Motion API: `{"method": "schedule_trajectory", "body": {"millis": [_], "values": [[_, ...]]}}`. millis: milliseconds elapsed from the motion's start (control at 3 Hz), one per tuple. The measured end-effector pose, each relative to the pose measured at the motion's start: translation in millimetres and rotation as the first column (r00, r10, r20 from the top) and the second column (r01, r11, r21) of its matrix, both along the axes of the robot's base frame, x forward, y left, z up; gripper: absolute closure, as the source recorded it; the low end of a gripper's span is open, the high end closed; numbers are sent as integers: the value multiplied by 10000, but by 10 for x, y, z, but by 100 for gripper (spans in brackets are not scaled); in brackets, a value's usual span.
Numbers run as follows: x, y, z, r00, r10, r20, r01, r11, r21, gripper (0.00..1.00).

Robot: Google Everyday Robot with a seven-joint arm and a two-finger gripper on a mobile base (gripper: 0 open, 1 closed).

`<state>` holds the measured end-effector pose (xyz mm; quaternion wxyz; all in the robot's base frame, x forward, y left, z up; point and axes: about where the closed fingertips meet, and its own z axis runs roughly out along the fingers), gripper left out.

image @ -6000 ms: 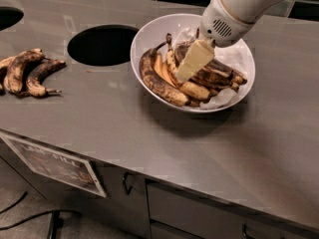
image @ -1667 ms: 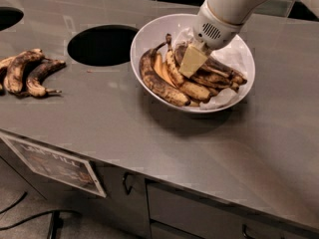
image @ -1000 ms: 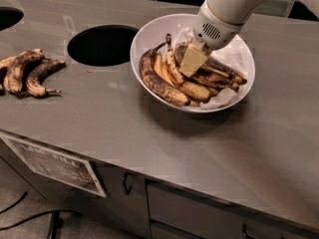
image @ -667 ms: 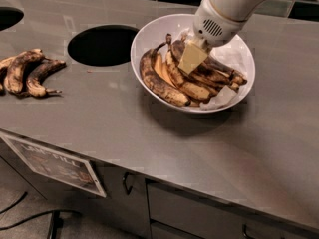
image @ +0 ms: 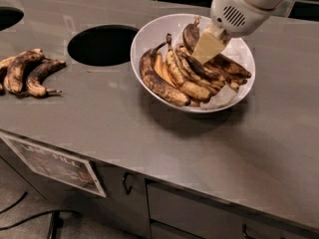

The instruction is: Pick banana from white bowl

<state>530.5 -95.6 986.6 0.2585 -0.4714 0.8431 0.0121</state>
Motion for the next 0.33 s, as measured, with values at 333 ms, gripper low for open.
{"method": "schedule_trajectory", "body": {"millis": [333], "values": [[-3,1,5,10000,2,10,-2,10000,0,100]]}}
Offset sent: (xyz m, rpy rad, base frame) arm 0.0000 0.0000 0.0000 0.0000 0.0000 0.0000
